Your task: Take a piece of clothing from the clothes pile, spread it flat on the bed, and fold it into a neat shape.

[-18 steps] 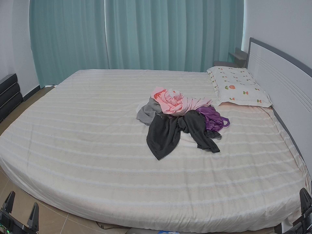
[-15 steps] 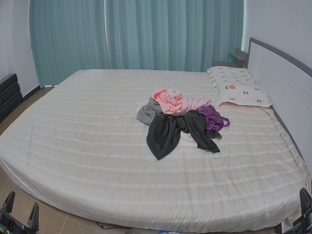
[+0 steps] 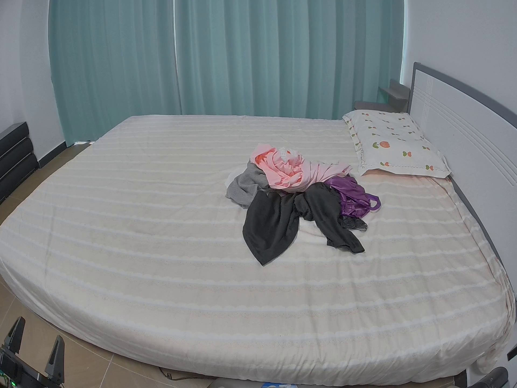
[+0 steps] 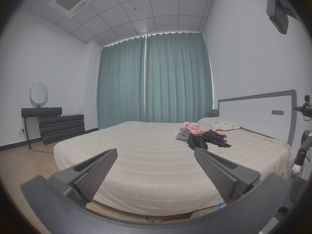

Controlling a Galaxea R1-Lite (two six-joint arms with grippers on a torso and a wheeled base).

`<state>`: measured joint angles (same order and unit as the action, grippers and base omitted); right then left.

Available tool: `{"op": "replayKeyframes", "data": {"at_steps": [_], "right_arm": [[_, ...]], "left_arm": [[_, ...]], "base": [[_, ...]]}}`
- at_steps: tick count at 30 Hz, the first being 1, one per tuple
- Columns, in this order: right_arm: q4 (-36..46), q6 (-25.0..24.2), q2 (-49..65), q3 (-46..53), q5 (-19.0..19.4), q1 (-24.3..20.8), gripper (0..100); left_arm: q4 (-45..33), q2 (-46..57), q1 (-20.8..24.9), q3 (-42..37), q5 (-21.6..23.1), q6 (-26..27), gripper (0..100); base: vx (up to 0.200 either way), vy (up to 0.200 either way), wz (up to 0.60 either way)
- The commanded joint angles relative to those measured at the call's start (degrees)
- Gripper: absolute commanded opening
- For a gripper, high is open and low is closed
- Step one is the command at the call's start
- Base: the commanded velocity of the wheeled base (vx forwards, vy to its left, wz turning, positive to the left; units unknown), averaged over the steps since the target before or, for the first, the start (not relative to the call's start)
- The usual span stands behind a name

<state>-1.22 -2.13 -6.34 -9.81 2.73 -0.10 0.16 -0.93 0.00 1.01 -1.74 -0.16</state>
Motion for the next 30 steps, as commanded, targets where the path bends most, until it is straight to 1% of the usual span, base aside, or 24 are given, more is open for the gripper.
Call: {"op": "replayKeyframes", "data": {"at_steps": [1, 2, 5, 7, 10, 12, 13, 14, 17, 19, 21, 25, 26, 28, 29, 30], "right_arm": [[-1.9, -1.7, -19.1, -5.1, 2.8, -0.5, 0], [-5.8, -2.3, -25.6, -4.1, 4.1, -1.1, 0], [-12.1, -3.8, -34.1, -3.6, 6.3, -3.9, 0], [-16.2, -4.4, -41.4, -4.4, 6.2, -5.9, 0], [-20.9, -4.4, -51.8, -6.4, 6.1, -7.6, 0], [-23.0, -4.5, -58.3, -8.2, 6.1, -8.3, 0], [-23.3, -4.5, -59.3, -8.6, 6.1, -8.4, 0], [-25.1, -5.0, -65.6, -11.0, 6.1, -9.2, 0], [-27.6, -6.7, -74.3, -14.9, 6.0, -10.6, 0], [-29.5, -9.2, -81.1, -18.7, 5.9, -11.6, 0], [-31.0, -11.5, -87.7, -22.6, 5.3, -12.5, 0], [-34.8, -15.1, -101.2, -31.2, 1.7, -14.0, 0], [-36.0, -16.8, -105.1, -33.9, 1.0, -14.2, 0], [-37.1, -19.3, -109.9, -37.6, 0.1, -14.7, 0], [-37.1, -19.3, -109.9, -37.6, 0.1, -14.7, 0], [-37.4, -22.7, -114.5, -41.7, -1.1, -15.4, 0]], "left_arm": [[0.0, 0.8, 0.0, -1.0, 0.0, 0.0, 100], [0.0, 0.8, 0.0, -1.0, 0.0, 0.0, 100], [0.0, 0.8, 0.0, -1.0, 0.0, 0.0, 100], [0.0, 0.8, 0.0, -1.0, 0.0, 0.0, 100], [0.0, 0.8, 0.0, -1.0, 0.0, 0.0, 100], [0.0, 0.8, 0.0, -1.0, 0.0, 0.0, 100], [0.0, 0.8, 0.0, -1.0, 0.0, 0.0, 100], [0.0, 0.8, 0.0, -1.0, 0.0, 0.0, 100], [0.0, 0.8, 0.0, -1.0, 0.0, 0.0, 100], [0.0, 0.8, 0.0, -1.0, 0.0, 0.0, 100], [0.0, 0.8, 0.0, -1.0, 0.0, 0.0, 100], [0.0, 0.8, 0.0, -1.0, 0.0, 0.0, 100], [0.0, 0.8, 0.0, -1.0, 0.0, 0.0, 100], [0.0, 0.8, 0.0, -1.0, 0.0, 0.0, 100], [0.0, 0.8, 0.0, -1.0, 0.0, 0.0, 100], [0.0, 0.8, 0.0, -1.0, 0.0, 0.0, 100]], "base": [[0.0, 0.0, 0.0], [0.0, 0.0, 0.0], [0.0, 0.0, 0.0], [0.0, 0.0, 0.0], [0.0, 0.0, 0.0], [0.0, 0.0, 0.0], [0.0, 0.0, 0.0], [0.0, 0.0, 0.0], [0.0, 0.0, 0.0], [0.0, 0.0, 0.0], [0.0, 0.0, 0.0], [0.0, 0.0, 0.0], [0.0, 0.0, 0.0], [0.0, 0.0, 0.0], [0.0, 0.0, 0.0], [0.0, 0.0, 0.0]]}}
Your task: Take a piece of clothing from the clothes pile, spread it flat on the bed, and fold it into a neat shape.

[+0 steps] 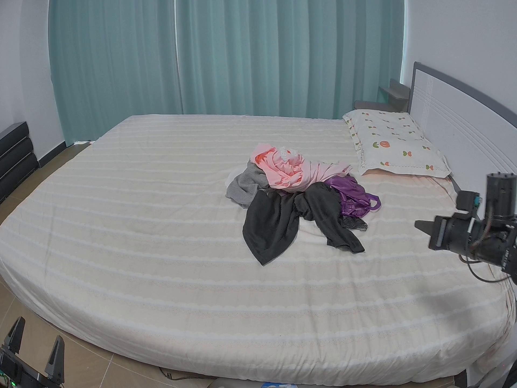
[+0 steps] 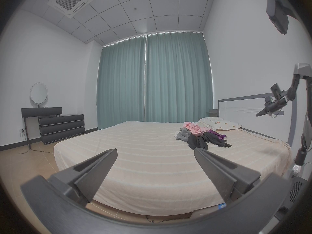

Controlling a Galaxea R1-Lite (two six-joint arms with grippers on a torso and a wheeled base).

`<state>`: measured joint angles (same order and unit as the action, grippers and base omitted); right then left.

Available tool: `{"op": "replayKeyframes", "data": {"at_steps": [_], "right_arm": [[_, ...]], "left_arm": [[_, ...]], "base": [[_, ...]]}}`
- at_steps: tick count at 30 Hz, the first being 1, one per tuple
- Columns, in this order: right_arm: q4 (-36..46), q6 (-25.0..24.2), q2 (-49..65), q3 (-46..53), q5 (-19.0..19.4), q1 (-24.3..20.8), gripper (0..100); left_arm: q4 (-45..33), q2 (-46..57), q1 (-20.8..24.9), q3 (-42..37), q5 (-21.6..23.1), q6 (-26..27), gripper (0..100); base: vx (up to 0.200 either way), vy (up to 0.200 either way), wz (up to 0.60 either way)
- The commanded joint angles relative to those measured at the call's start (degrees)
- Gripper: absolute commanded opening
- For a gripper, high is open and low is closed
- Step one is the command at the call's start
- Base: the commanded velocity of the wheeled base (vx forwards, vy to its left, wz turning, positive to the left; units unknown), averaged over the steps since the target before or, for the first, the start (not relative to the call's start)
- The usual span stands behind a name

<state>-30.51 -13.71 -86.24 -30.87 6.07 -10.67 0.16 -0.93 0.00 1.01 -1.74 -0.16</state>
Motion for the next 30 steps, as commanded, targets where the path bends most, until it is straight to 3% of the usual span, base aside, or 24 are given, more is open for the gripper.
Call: {"op": "replayKeyframes", "data": {"at_steps": [1, 4, 12, 19, 20, 24, 30], "right_arm": [[-8.1, -12.4, -36.2, -22.0, -4.7, -5.2, 0], [-7.5, -16.7, -42.6, -27.7, -4.9, -5.9, 0], [-6.7, -21.6, -53.0, -36.8, -6.1, -5.3, 0], [-5.3, -21.8, -53.2, -39.5, -6.3, -4.5, 0], [-5.3, -21.8, -53.1, -39.8, -6.9, -4.4, 100], [-5.1, -21.2, -53.2, -40.3, -9.0, -4.2, 100], [-5.0, -21.1, -55.4, -40.9, -9.1, -3.6, 100]], "left_arm": [[0.0, 0.8, 0.0, -1.0, 0.0, 0.0, 100], [0.0, 0.8, 0.0, -1.0, 0.0, 0.0, 100], [0.0, 0.8, 0.0, -1.0, 0.0, 0.0, 100], [0.0, 0.8, 0.0, -1.0, 0.0, 0.0, 100], [0.0, 0.8, 0.0, -1.0, 0.0, 0.0, 100], [0.0, 0.8, 0.0, -1.0, 0.0, 0.0, 100], [0.0, 0.8, 0.0, -1.0, 0.0, 0.0, 100]], "base": [[0.0, 0.0, 0.0], [0.0, 0.0, 0.0], [0.0, 0.0, 0.0], [0.0, 0.0, 0.0], [0.0, 0.0, 0.0], [0.0, 0.0, 0.0], [0.0, 0.0, 0.0]]}}
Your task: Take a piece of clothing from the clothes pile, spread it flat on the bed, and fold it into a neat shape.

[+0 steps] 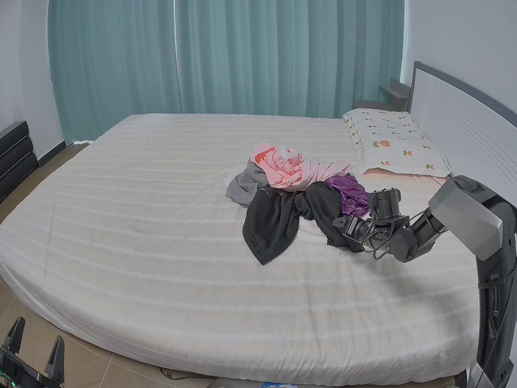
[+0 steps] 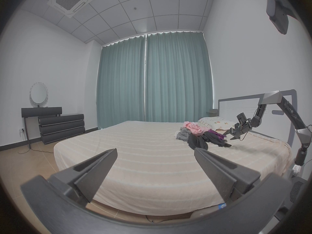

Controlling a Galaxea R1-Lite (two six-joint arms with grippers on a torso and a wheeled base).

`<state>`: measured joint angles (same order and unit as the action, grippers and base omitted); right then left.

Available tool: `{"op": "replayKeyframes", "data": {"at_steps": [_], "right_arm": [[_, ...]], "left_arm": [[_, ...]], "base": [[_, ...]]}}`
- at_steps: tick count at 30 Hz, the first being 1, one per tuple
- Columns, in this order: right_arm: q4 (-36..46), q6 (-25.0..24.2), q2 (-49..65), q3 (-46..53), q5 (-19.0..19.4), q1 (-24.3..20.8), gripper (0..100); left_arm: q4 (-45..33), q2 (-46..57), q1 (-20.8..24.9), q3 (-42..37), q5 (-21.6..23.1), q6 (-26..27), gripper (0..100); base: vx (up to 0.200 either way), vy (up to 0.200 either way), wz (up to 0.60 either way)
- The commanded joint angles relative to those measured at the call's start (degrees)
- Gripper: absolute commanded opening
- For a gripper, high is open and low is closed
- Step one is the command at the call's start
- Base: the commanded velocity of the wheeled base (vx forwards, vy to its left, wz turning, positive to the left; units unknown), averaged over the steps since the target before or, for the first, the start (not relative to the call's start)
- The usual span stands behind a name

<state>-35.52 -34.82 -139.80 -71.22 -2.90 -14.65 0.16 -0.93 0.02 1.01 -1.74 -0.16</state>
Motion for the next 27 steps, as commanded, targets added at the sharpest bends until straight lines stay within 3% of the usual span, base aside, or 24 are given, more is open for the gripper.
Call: {"op": "replayKeyframes", "data": {"at_steps": [1, 9, 27], "right_arm": [[0.0, 0.0, -2.5, -1.2, -0.3, 0.6, 100], [0.5, -0.1, -5.4, -2.8, -0.3, 2.3, 100], [3.8, -0.1, -12.0, -11.4, -1.6, 1.6, 100]], "left_arm": [[0.0, 0.8, 0.0, -1.0, 0.0, 0.0, 100], [0.0, 0.8, 0.0, -1.0, 0.0, 0.0, 100], [0.0, 0.8, 0.0, -1.0, 0.0, 0.0, 100]], "base": [[0.0, 0.0, 0.0], [0.0, 0.0, 0.0], [0.0, 0.0, 0.0]]}}
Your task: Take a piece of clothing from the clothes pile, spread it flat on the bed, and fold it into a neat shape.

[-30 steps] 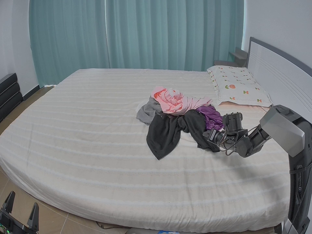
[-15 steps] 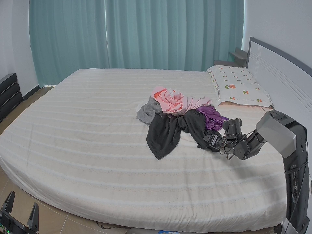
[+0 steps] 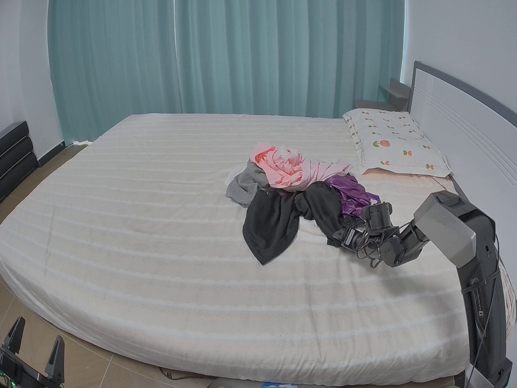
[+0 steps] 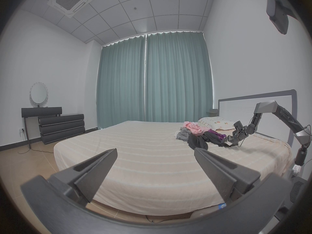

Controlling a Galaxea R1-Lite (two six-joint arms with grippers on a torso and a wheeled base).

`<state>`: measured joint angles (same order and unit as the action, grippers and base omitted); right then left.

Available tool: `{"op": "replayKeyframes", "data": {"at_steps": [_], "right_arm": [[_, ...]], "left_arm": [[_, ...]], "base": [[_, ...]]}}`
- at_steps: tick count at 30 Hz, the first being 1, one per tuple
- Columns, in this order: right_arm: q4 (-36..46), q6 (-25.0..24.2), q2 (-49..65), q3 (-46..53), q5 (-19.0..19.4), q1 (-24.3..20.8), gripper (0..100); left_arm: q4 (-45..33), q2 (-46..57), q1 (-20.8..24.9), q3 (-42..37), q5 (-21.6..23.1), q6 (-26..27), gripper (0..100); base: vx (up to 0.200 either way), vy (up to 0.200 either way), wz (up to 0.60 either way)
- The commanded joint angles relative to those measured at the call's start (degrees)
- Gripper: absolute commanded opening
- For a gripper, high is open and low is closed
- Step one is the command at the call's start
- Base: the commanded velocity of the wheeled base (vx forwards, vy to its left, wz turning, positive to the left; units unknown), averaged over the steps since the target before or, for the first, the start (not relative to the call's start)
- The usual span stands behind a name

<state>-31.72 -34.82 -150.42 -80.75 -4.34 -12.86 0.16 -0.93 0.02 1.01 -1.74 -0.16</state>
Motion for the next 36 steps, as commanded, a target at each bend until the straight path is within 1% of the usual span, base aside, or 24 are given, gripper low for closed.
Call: {"op": "replayKeyframes", "data": {"at_steps": [1, 2, 9, 12, 17, 18, 23, 24, 27, 31, 36], "right_arm": [[0.1, -0.1, -1.8, -2.6, -0.4, -0.4, 100], [0.3, 0.0, -2.0, -2.9, -0.8, -0.5, 0], [0.9, -0.1, -1.9, -3.5, -2.3, -0.9, 0], [0.3, -0.5, -0.4, -2.7, -2.2, -1.0, 0], [-0.7, -2.0, 6.5, 2.9, -0.5, -1.6, 0], [-2.3, -3.0, 9.2, 5.7, 1.1, -2.1, 0], [-8.7, -6.7, 20.0, 17.4, 5.5, -3.0, 0], [-9.5, -7.0, 21.6, 19.1, 5.8, -3.0, 0], [-12.4, -8.3, 27.9, 25.2, 6.1, -3.5, 0], [-17.1, -10.4, 35.5, 32.5, 6.0, -5.2, 0], [-20.5, -10.5, 42.5, 37.4, 5.7, -7.1, 0]], "left_arm": [[0.0, 0.8, 0.0, -1.0, 0.0, 0.0, 100], [0.0, 0.8, 0.0, -1.0, 0.0, 0.0, 100], [0.0, 0.8, 0.0, -1.0, 0.0, 0.0, 100], [0.0, 0.8, 0.0, -1.0, 0.0, 0.0, 100], [0.0, 0.8, 0.0, -1.0, 0.0, 0.0, 100], [0.0, 0.8, 0.0, -1.0, 0.0, 0.0, 100], [0.0, 0.8, 0.0, -1.0, 0.0, 0.0, 100], [0.0, 0.8, 0.0, -1.0, 0.0, 0.0, 100], [0.0, 0.8, 0.0, -1.0, 0.0, 0.0, 100], [0.0, 0.8, 0.0, -1.0, 0.0, 0.0, 100], [0.0, 0.8, 0.0, -1.0, 0.3, 0.1, 100]], "base": [[0.0, 0.0, 0.0], [0.0, 0.0, 0.0], [0.0, 0.0, 0.0], [0.0, 0.0, 0.0], [0.0, 0.0, 0.0], [0.0, 0.0, 0.0], [0.0, 0.0, 0.0], [0.0, 0.0, 0.0], [0.0, 0.0, 0.0], [0.0, 0.0, 0.0], [0.0, 0.0, 0.0]]}}
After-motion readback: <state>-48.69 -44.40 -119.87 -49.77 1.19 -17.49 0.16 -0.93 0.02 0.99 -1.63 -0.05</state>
